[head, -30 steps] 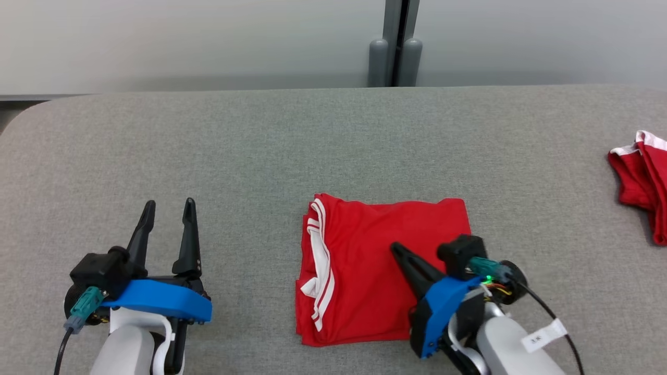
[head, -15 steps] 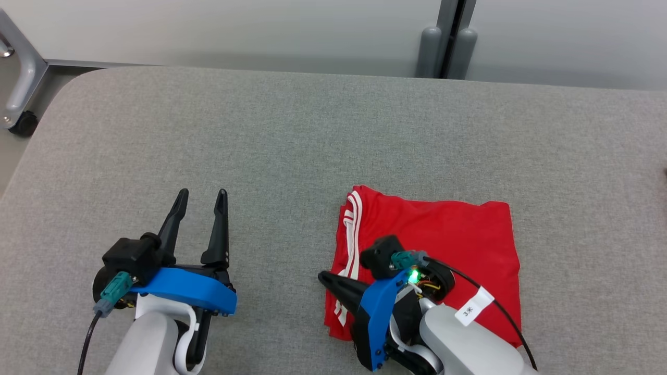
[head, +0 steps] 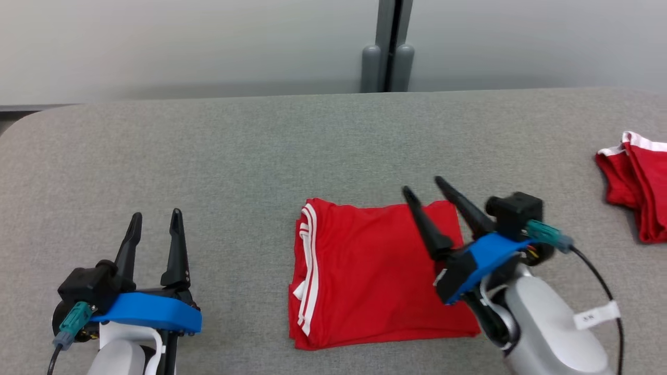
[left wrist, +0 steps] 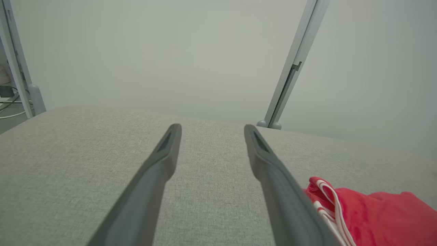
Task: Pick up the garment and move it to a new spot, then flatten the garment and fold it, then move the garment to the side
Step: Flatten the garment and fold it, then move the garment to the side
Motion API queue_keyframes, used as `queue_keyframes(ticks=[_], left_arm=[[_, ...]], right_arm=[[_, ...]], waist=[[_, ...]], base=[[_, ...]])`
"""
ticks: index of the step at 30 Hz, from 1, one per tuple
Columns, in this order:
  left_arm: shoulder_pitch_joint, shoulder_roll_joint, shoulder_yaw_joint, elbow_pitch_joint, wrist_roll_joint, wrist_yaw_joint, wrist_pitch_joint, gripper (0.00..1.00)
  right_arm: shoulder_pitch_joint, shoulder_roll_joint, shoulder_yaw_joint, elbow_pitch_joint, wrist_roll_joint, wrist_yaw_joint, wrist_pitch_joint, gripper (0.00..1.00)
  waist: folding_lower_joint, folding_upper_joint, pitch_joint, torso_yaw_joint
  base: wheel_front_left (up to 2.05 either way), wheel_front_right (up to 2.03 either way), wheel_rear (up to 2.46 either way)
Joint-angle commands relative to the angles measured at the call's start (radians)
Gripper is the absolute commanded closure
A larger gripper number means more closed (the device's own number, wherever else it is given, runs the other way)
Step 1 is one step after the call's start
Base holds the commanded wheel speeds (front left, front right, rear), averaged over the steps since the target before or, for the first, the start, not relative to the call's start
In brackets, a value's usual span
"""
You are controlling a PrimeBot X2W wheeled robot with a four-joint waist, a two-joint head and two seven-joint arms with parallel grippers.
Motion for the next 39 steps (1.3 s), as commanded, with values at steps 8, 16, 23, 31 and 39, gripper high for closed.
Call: queue_keyframes(ticks=[8, 16, 23, 31, 39], left_arm=[[0.053, 0.012, 0.02, -0.029, 0.016, 0.01, -0.004, 0.0], [0.099, 0.008, 0.034, -0.017, 0.014, 0.021, -0.004, 0.0], [0.151, 0.004, 0.047, -0.003, 0.005, 0.03, -0.004, 0.0], [0.166, 0.013, 0.039, 0.011, 0.009, 0.04, -0.002, 0.0], [0.163, 0.018, 0.032, 0.018, 0.006, 0.041, 0.001, 0.0]], right_arm=[[0.231, -0.002, -0.329, -0.181, -0.169, 0.001, 0.048, 0.0], [0.346, 0.014, -0.398, -0.299, -0.216, 0.001, 0.093, 0.0], [0.394, 0.008, -0.393, -0.322, -0.206, 0.001, 0.115, 0.0], [0.409, -0.002, -0.392, -0.31, -0.201, 0.001, 0.12, 0.0], [0.405, 0.001, -0.396, -0.287, -0.203, 0.001, 0.122, 0.0]], waist=[[-0.0001, 0.0, -0.037, -0.065], [-0.0001, 0.0, -0.083, -0.095], [-0.0001, 0.0, -0.132, -0.101], [-0.0001, 0.0, -0.15, -0.087], [-0.0001, 0.0, -0.152, -0.081]], base=[[0.0, 0.0, 0.0], [0.0, 0.0, 0.0], [0.0, 0.0, 0.0], [0.0, 0.0, 0.0], [0.0, 0.0, 0.0]])
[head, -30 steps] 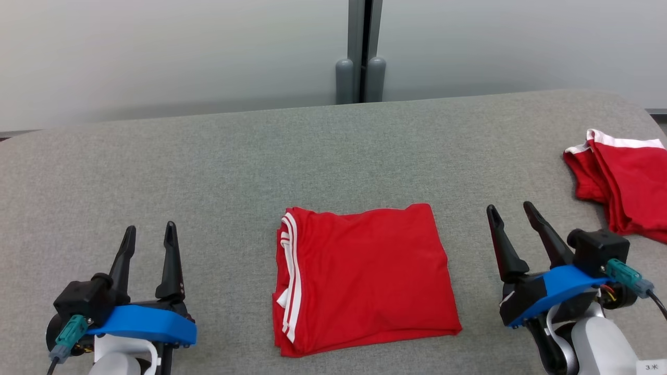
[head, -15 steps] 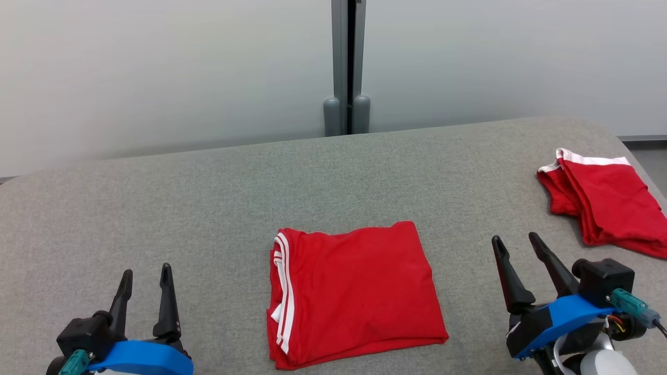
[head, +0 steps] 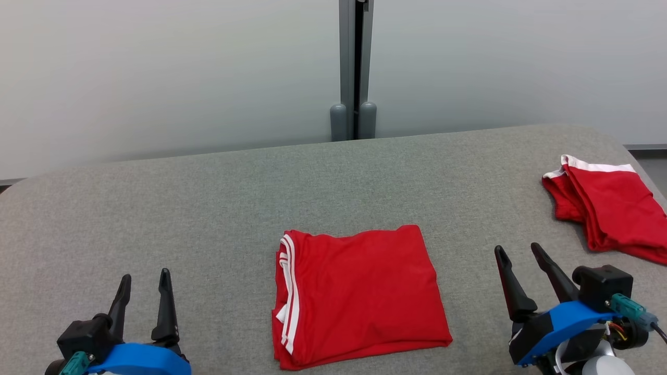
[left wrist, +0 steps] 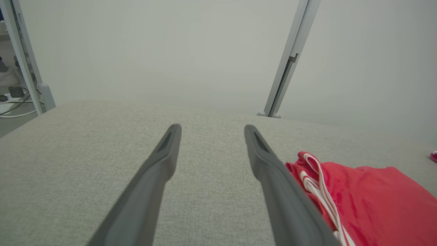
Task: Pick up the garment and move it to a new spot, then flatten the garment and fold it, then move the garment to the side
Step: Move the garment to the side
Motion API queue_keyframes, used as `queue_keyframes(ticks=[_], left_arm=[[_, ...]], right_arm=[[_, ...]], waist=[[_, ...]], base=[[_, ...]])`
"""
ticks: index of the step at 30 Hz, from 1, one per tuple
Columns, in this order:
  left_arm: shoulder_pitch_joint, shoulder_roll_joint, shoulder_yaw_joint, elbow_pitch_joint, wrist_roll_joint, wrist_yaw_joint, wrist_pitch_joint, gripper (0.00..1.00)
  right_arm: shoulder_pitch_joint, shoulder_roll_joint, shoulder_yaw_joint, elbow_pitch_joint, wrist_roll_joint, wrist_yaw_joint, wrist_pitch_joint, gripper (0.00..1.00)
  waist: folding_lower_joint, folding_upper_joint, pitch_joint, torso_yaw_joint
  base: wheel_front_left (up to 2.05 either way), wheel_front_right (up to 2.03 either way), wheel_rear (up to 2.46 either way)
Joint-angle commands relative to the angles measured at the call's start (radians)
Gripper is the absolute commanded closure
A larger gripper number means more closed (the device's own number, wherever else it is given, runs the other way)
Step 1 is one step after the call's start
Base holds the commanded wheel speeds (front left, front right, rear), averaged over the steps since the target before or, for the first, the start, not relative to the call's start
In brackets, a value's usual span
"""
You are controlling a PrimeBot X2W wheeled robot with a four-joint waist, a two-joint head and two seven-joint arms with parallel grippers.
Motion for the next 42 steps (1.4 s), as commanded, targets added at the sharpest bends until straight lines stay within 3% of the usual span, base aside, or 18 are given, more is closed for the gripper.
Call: queue_keyframes(ticks=[1, 16, 22, 33, 42], left_arm=[[0.004, 0.003, 0.001, 0.002, -0.005, 0.002, -0.001, 0.0], [-0.015, 0.014, -0.016, -0.011, -0.006, 0.007, 0.001, 0.0], [-0.038, 0.029, -0.02, -0.02, 0.001, 0.009, 0.011, 0.0], [-0.147, 0.047, -0.057, -0.03, 0.022, -0.009, 0.037, 0.0], [-0.206, 0.041, -0.081, -0.015, 0.026, -0.018, 0.028, 0.0]], right_arm=[[0.01, 0.003, -0.003, 0.005, 0.001, 0.001, -0.001, 0.0], [-0.001, 0.012, 0.012, 0.028, 0.0, 0.001, 0.014, 0.0], [-0.071, 0.025, 0.041, 0.055, 0.017, 0.001, 0.118, 0.0], [-0.298, 0.046, 0.067, 0.307, 0.026, 0.001, 0.415, 0.0], [-0.355, 0.05, 0.128, 0.498, 0.085, 0.001, 0.48, 0.0]], waist=[[0.0001, 0.0, 0.0, 0.001], [0.0001, 0.0, 0.01, 0.007], [0.0001, 0.0, 0.034, 0.016], [0.0001, 0.0, 0.134, 0.072], [0.0001, 0.0, 0.182, 0.106]], base=[[0.0, 0.0, 0.0], [0.0, 0.0, 0.0], [0.0, 0.0, 0.0], [0.0, 0.0, 0.0], [0.0, 0.0, 0.0]])
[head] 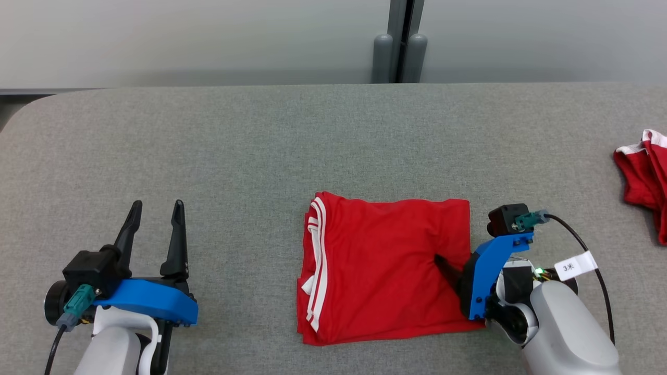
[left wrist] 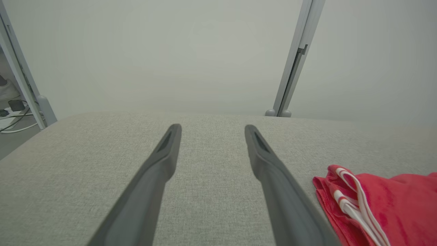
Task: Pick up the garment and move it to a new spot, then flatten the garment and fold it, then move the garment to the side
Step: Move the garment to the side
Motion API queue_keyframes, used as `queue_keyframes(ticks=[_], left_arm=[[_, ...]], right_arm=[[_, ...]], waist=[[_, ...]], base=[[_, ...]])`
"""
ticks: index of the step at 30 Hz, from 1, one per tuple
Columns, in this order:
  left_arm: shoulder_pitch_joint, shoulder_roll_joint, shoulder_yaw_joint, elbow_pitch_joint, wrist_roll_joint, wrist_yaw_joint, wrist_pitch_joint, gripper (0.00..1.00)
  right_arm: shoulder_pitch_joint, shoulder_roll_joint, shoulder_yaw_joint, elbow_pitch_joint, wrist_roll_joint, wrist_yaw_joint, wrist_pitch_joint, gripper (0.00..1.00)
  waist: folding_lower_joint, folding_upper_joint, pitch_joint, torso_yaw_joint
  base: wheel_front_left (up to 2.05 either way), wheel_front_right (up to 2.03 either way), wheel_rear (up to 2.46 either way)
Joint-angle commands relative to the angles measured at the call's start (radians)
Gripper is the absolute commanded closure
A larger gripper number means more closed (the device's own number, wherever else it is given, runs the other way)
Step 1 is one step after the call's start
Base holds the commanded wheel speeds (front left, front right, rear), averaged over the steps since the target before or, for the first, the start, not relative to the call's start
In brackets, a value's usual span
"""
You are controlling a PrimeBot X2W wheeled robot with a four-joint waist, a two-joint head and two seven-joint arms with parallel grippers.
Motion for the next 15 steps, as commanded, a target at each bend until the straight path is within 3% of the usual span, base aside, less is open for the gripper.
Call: queue_keyframes(ticks=[1, 2, 3, 5, 6, 12, 15], left_arm=[[-0.015, -0.002, -0.004, 0.003, -0.002, -0.002, -0.005, 0.0], [-0.015, -0.003, -0.004, 0.005, -0.003, -0.001, -0.008, 0.0], [-0.015, -0.005, -0.003, 0.007, -0.005, 0.0, -0.01, 0.0], [-0.014, -0.009, -0.003, 0.013, -0.006, 0.001, -0.013, 0.0], [-0.013, -0.01, -0.004, 0.015, -0.006, 0.002, -0.014, 0.0], [-0.018, -0.017, -0.004, 0.025, -0.012, 0.001, -0.023, 0.0], [-0.015, -0.013, 0.001, 0.021, -0.011, 0.005, -0.027, 0.0]], right_arm=[[0.012, 0.008, 0.012, 0.048, -0.008, 0.001, 0.015, 0.0], [0.009, 0.009, 0.022, 0.064, -0.012, 0.001, 0.022, 0.0], [0.005, 0.009, 0.025, 0.078, -0.014, 0.001, 0.031, 0.37], [-0.003, 0.01, 0.04, 0.095, -0.026, 0.001, 0.044, 0.95], [-0.008, 0.009, 0.043, 0.101, -0.027, 0.001, 0.051, 1.0], [-0.043, 0.006, 0.075, 0.082, -0.039, 0.0, 0.039, 1.0], [-0.102, -0.013, 0.15, 0.034, -0.07, 0.001, 0.035, 1.0]], waist=[[-0.0001, 0.0, 0.007, 0.003], [-0.0001, 0.0, 0.009, 0.001], [-0.0001, 0.0, 0.011, -0.001], [-0.0001, 0.0, 0.012, -0.006], [-0.0001, 0.0, 0.012, -0.009], [-0.0001, 0.0, 0.012, -0.026], [-0.0001, 0.0, 0.014, -0.047]], base=[[0.0, 0.0, 0.0], [0.0, 0.0, 0.0], [0.0, 0.0, 0.0], [0.0, 0.0, 0.0], [0.0, 0.0, 0.0], [0.0, 0.0, 0.0], [0.0, 0.0, 0.0]])
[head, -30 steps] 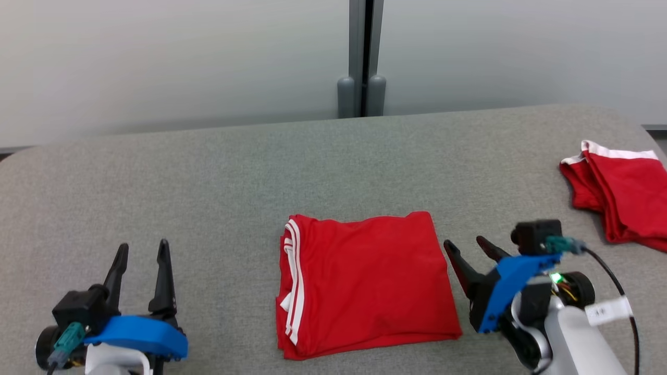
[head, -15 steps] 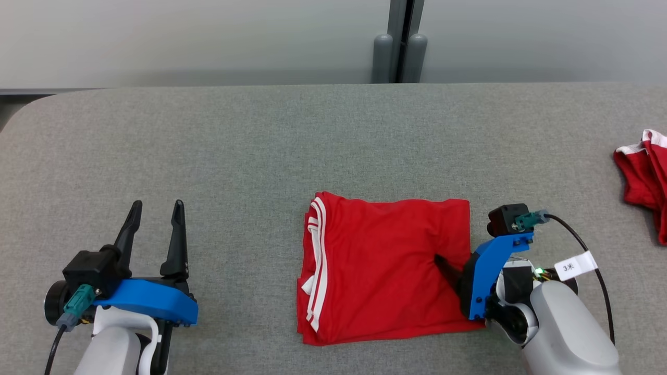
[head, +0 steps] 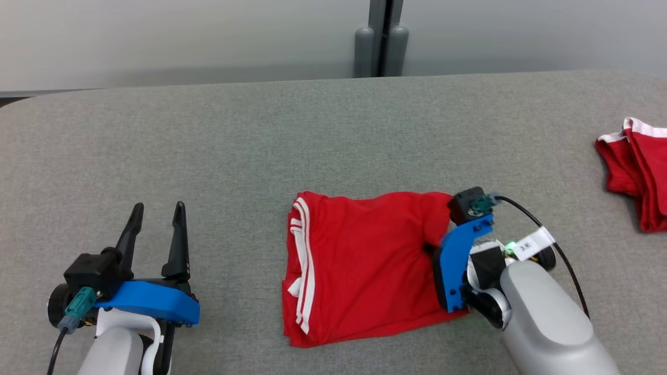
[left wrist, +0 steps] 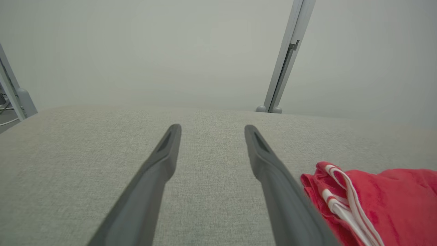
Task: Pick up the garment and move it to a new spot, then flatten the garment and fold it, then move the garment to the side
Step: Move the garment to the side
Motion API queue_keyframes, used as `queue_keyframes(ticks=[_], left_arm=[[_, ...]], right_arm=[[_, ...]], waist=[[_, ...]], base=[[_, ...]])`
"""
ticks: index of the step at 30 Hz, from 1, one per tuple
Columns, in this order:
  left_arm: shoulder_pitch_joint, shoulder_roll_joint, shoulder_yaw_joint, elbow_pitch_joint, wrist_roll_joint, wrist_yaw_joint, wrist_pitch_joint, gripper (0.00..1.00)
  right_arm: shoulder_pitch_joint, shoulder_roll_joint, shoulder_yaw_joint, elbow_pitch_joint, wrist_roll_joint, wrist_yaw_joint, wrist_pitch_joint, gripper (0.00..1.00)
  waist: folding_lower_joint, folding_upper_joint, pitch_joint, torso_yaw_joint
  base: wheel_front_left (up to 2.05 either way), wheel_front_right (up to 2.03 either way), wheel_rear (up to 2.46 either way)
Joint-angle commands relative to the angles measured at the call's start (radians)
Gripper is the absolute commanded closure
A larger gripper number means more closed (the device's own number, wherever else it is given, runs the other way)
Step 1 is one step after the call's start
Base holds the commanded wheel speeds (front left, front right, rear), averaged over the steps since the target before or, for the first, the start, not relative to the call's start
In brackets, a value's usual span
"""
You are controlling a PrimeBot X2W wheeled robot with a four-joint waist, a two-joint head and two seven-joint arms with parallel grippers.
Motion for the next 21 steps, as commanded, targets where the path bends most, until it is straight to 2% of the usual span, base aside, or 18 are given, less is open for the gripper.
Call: queue_keyframes(ticks=[1, 10, 18, 19, 21], left_arm=[[-0.011, 0.004, 0.002, -0.008, -0.002, 0.004, -0.007, 0.0], [-0.014, 0.008, 0.031, -0.09, 0.01, 0.023, -0.014, 0.0], [-0.081, 0.021, 0.024, -0.181, 0.039, 0.023, -0.015, 0.0], [-0.081, 0.021, 0.024, -0.181, 0.039, 0.023, -0.015, 0.0], [-0.094, 0.025, 0.019, -0.2, 0.049, 0.024, -0.015, 0.0]], right_arm=[[-0.04, -0.023, 0.046, -0.022, -0.015, 0.001, 0.005, 1.0], [-0.309, -0.268, 0.312, -0.214, 0.041, 0.0, 0.054, 1.0], [-0.494, -0.514, 0.441, -0.318, 0.185, 0.001, 0.104, 1.0], [-0.494, -0.514, 0.441, -0.318, 0.185, 0.001, 0.104, 1.0], [-0.52, -0.593, 0.452, -0.336, 0.214, 0.0, 0.118, 1.0]], waist=[[-0.0001, 0.0, -0.001, -0.017], [-0.0001, 0.0, 0.066, -0.139], [-0.0001, 0.0, 0.19, -0.226], [-0.0001, 0.0, 0.19, -0.226], [-0.0001, 0.0, 0.22, -0.238]], base=[[0.0, 0.0, 0.0], [0.0, 0.0, 0.0], [0.0, 0.0, 0.0], [0.0, 0.0, 0.0], [0.0, 0.0, 0.0]])
